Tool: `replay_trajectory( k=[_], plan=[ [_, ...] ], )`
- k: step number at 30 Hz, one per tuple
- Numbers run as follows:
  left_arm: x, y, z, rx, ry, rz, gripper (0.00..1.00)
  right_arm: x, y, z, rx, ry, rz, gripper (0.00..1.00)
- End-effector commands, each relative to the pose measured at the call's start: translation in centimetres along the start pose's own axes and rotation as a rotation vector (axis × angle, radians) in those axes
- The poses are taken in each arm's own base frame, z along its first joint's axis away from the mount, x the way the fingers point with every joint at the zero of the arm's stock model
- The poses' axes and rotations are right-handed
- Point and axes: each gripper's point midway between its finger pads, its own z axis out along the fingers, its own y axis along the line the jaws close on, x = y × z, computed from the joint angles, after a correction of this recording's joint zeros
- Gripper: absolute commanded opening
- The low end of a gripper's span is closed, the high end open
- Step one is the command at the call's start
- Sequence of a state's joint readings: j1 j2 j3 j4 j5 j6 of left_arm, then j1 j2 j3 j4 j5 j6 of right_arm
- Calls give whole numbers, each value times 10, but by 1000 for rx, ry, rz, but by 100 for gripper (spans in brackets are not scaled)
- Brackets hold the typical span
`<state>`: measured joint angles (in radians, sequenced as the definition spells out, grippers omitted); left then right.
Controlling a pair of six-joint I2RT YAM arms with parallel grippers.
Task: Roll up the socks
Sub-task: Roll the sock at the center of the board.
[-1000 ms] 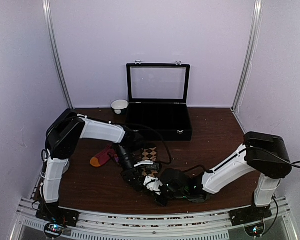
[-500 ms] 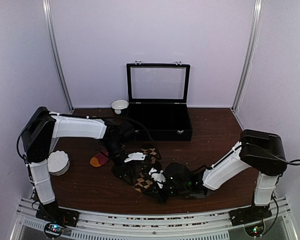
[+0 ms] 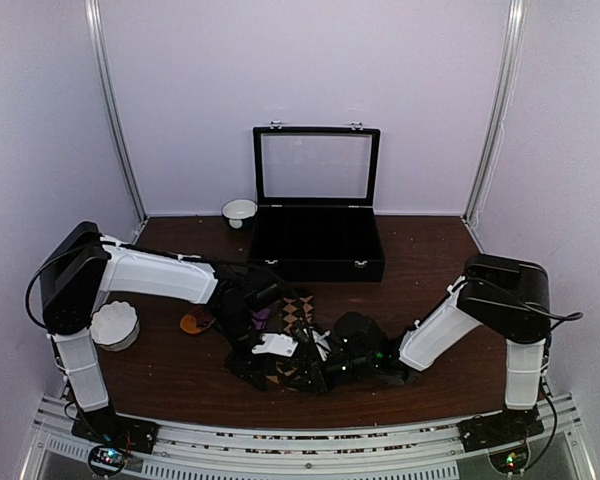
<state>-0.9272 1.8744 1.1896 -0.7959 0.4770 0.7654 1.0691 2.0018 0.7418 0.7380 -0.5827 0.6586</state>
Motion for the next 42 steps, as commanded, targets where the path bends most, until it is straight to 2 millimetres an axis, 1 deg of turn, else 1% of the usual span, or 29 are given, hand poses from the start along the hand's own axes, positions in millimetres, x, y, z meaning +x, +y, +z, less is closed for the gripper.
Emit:
replay_trajectory(
  k=[1,5,10,13,16,22,25,26,27,28,29,31,33,35,38,42],
  plan=[
    [-1,19,3,-110,17,73,48,45,-37,-5,79,125,186,0],
    [-3,17,8,-112,36,98,44,42,-36,-5,75,116,195,0],
    [-2,11,18,-91,54,109,35,36,-34,-4,66,98,215,0],
    [6,9,23,-87,85,111,29,32,-31,-4,51,79,234,0],
    [17,9,28,-91,125,112,20,28,-29,-7,37,50,253,0],
    [18,12,28,-102,133,89,12,25,-27,-8,27,26,308,3],
    [17,12,29,-73,130,54,5,19,-21,-16,4,-22,282,12],
    [18,12,29,-55,130,28,3,19,-23,-20,19,-43,261,19],
    [14,15,28,-36,113,3,2,16,-25,-26,46,-68,230,27],
    [13,17,27,-12,104,-34,2,18,-27,-31,72,-70,205,34],
    [13,19,29,24,96,-70,2,19,-29,-35,97,-74,173,36],
    [13,23,26,80,78,-147,3,24,-33,-42,158,-67,119,40],
    [14,28,24,113,62,-206,3,28,-39,-51,215,-65,78,49],
    [15,32,22,134,40,-253,3,28,-38,-60,240,-89,44,52],
    [15,35,19,163,12,-310,4,27,-39,-74,266,-134,22,53],
    [17,37,17,188,-6,-367,5,19,-33,-93,263,-230,-5,55]
  ],
)
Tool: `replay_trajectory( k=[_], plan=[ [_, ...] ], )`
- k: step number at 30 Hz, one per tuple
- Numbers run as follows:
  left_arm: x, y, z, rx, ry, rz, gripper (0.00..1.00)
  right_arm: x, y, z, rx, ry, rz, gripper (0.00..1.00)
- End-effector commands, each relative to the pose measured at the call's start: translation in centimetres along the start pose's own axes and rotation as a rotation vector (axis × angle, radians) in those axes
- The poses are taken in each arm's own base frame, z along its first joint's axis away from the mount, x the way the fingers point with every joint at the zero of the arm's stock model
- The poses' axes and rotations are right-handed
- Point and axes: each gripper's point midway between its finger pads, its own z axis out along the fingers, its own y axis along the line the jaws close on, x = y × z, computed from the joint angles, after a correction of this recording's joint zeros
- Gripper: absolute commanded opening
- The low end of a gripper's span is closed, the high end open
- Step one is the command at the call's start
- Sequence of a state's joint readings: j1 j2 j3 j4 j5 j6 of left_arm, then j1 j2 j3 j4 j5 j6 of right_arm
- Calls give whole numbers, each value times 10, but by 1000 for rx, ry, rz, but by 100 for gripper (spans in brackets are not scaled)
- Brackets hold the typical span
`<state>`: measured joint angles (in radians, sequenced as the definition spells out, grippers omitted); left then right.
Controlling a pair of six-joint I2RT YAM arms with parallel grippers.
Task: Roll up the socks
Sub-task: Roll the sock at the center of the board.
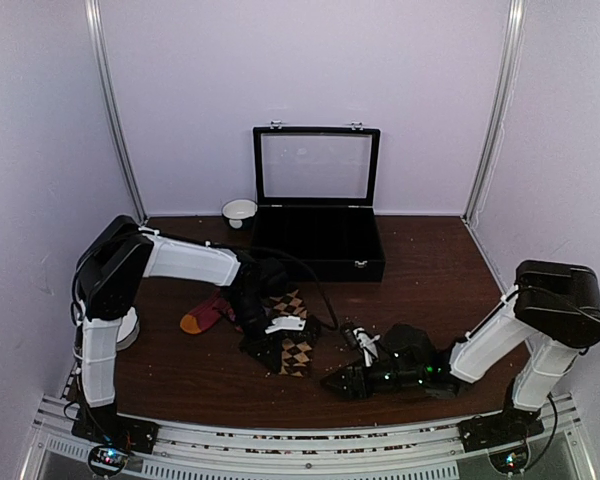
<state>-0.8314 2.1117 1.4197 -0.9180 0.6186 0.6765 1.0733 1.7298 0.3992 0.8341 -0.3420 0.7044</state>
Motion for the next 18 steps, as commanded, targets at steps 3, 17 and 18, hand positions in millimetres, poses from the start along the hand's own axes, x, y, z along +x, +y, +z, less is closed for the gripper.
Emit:
replay_trajectory(
  k=[3,17,18],
  plan=[
    [21,1,6,52,46,-152,6,-3,-11,-24,117,-111,-136,56],
    [27,-2,17,181,47,-277,6,-56,-12,-88,536,-442,-381,100],
    [28,-3,17,192,44,-286,6,-53,-2,-82,486,-415,-436,99]
  ],
)
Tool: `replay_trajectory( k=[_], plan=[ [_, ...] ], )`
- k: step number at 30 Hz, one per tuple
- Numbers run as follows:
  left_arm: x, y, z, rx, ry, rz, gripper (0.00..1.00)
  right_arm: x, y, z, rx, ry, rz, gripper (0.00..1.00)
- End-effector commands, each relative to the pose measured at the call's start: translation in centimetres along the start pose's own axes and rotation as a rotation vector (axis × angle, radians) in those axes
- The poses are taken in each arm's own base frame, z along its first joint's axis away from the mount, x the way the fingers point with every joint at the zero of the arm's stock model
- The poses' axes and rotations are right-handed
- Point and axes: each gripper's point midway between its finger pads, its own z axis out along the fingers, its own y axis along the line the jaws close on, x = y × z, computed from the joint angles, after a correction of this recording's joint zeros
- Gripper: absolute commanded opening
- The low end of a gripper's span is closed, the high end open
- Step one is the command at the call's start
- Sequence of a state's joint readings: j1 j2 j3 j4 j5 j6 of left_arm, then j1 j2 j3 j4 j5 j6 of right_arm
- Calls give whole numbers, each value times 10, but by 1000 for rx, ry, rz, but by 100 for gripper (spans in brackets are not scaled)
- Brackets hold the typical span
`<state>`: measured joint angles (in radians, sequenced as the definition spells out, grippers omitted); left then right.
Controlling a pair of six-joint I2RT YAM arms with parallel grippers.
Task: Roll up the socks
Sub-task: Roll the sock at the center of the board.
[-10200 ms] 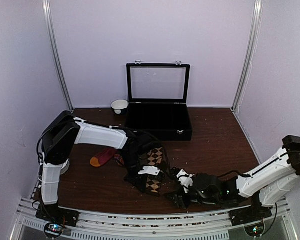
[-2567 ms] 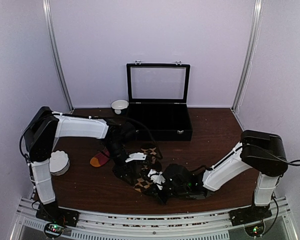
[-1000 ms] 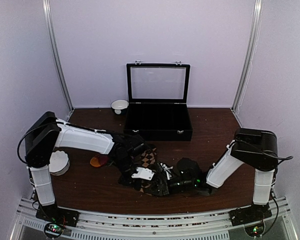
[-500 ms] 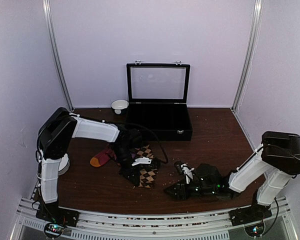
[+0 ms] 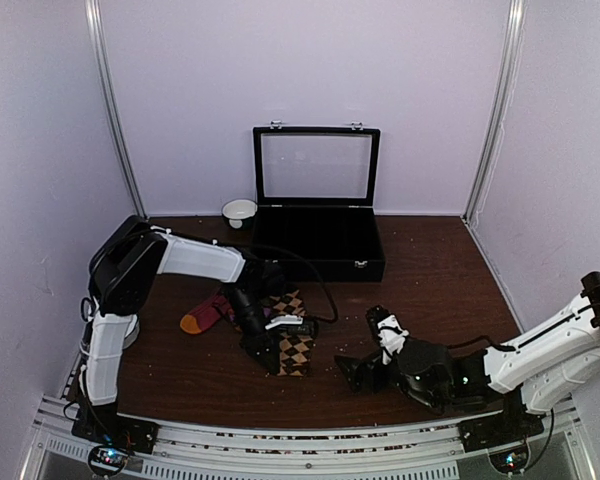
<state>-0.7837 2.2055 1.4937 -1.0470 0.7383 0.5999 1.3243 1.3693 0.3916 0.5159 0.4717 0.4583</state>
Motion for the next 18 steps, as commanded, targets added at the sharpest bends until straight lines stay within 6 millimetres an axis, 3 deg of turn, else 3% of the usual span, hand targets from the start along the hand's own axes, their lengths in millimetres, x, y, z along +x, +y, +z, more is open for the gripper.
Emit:
replay_trajectory(
  k=[1,5,10,13,18],
  plan=[
    [23,6,15,43,65,-93,6,7,-1,-6,-35,-34,-143,94],
    [26,8,17,64,71,-124,5,31,50,-1,-208,25,-468,81],
    [24,11,14,55,63,-136,5,33,91,8,-406,-2,-545,61],
    [27,16,15,30,81,-137,5,36,106,24,-471,25,-569,51],
    [30,18,14,16,93,-132,5,29,116,46,-511,34,-571,44]
  ],
)
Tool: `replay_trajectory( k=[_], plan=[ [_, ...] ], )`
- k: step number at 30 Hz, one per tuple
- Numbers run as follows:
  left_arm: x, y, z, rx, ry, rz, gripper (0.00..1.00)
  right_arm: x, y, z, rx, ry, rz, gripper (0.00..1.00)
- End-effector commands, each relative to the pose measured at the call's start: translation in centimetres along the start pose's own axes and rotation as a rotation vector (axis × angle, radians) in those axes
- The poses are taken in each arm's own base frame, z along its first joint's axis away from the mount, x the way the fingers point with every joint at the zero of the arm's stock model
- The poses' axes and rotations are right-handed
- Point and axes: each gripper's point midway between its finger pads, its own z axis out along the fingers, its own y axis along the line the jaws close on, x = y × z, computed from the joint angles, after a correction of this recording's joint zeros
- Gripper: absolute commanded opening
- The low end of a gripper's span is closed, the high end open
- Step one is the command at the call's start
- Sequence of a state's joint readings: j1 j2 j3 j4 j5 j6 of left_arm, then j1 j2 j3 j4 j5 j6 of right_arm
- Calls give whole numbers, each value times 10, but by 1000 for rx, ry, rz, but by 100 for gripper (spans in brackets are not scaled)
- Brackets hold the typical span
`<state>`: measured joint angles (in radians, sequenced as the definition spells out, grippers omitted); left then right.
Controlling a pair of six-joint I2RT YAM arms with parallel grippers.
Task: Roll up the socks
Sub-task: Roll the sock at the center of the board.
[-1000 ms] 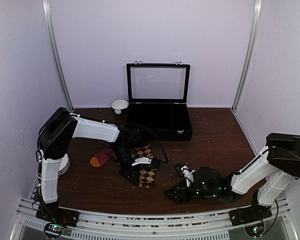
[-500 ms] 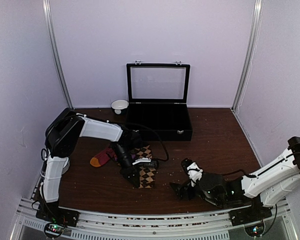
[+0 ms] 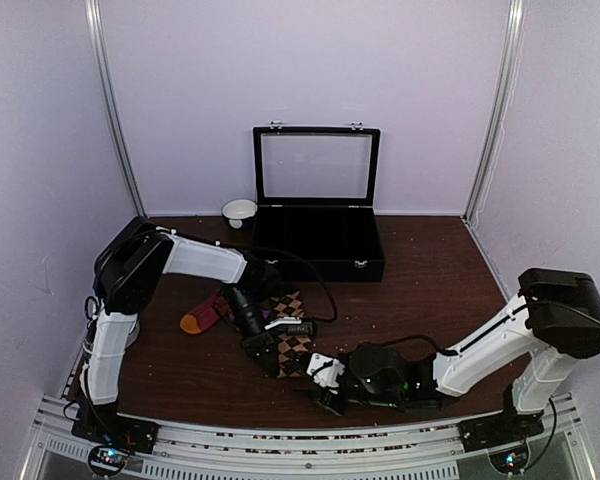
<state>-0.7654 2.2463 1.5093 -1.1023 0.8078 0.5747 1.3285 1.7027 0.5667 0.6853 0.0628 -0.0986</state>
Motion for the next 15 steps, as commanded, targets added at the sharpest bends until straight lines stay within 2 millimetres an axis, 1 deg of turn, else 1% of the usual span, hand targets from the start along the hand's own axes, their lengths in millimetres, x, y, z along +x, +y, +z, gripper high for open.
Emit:
replay_trajectory(
  k=[1,4,10,15],
  plan=[
    [24,26,9,-77,102,-40,5,-16,4,18,-93,-36,-33,42],
    [23,26,8,-79,101,-37,5,-14,-2,27,-120,-22,-17,37],
    [22,23,7,-76,97,-16,4,-2,-15,39,-109,22,-9,34],
    [24,21,6,-72,96,-12,4,11,-15,42,-134,38,36,29]
  ],
)
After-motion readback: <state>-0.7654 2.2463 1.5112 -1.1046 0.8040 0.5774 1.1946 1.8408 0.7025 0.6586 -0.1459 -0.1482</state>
